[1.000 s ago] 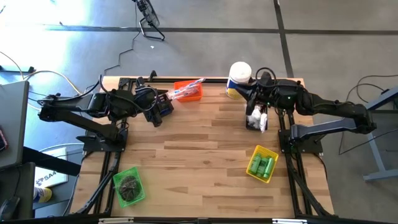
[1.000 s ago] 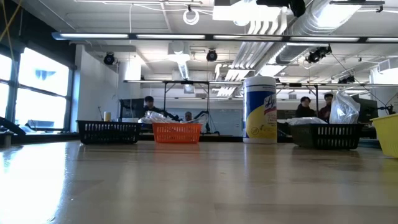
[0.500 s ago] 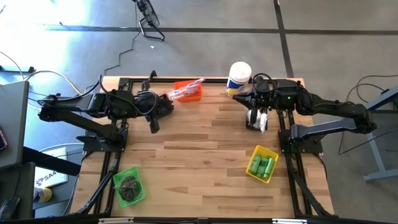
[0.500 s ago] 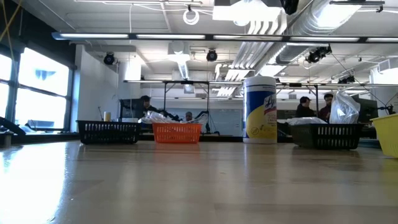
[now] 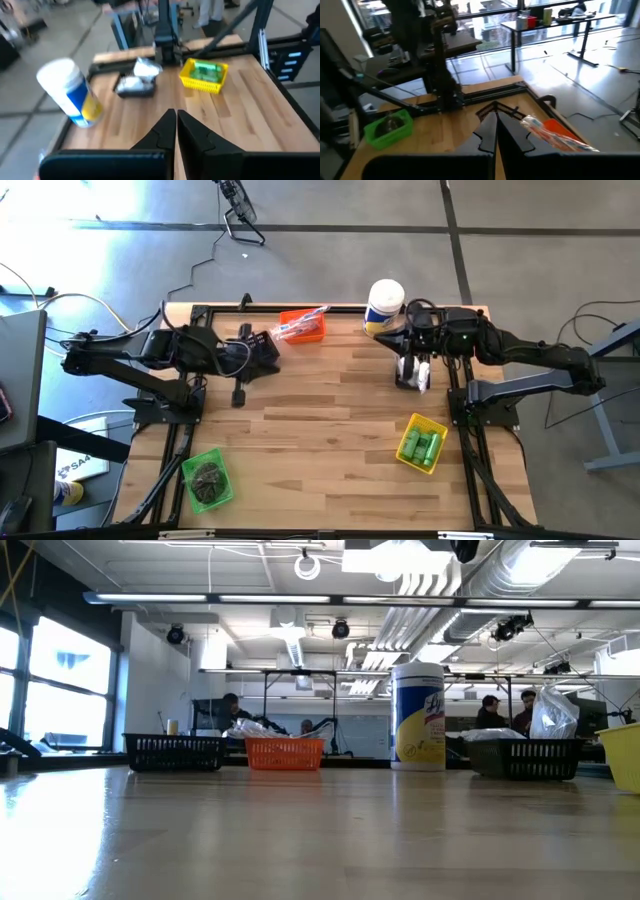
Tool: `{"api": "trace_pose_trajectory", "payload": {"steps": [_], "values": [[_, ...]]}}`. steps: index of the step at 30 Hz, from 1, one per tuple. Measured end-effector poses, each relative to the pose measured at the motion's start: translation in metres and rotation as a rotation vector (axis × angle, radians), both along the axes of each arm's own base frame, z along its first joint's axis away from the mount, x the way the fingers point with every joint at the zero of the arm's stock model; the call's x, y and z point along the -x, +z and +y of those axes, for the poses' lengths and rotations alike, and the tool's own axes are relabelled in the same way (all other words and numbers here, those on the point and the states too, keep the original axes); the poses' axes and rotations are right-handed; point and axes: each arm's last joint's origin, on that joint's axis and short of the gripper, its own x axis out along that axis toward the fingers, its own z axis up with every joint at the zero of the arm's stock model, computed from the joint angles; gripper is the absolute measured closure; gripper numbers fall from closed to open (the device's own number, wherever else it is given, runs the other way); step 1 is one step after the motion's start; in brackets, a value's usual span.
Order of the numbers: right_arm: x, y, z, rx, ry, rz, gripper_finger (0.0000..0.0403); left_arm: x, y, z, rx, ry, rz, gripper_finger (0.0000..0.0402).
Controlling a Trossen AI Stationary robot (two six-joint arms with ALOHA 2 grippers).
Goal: Pick & Place Travel size toiletries
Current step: Return to Home Position
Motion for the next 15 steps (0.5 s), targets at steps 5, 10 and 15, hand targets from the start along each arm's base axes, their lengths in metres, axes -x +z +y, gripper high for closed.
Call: {"api": "trace_pose_trajectory", "payload": {"steps": [5, 10, 15], "values": [[0.0001, -0.0008, -0.0006, 0.001, -0.020, 0.008, 0.0398, 0.0019, -0.0059, 0.0002, 0.114, 0.042, 0.056, 0.0389], [0.0010, -0.0054, -0.0009, 0.065, -0.018, 0.071, 0.0398, -0.0007, -0.0099, 0.0000, 0.113, 0.049, 0.089, 0.0389], [0.0013, -0.0070, -0.0008, 0.042, -0.027, 0.083, 0.0398, -0.0034, -0.0097, -0.0002, 0.061, 0.030, 0.085, 0.0389]]}}
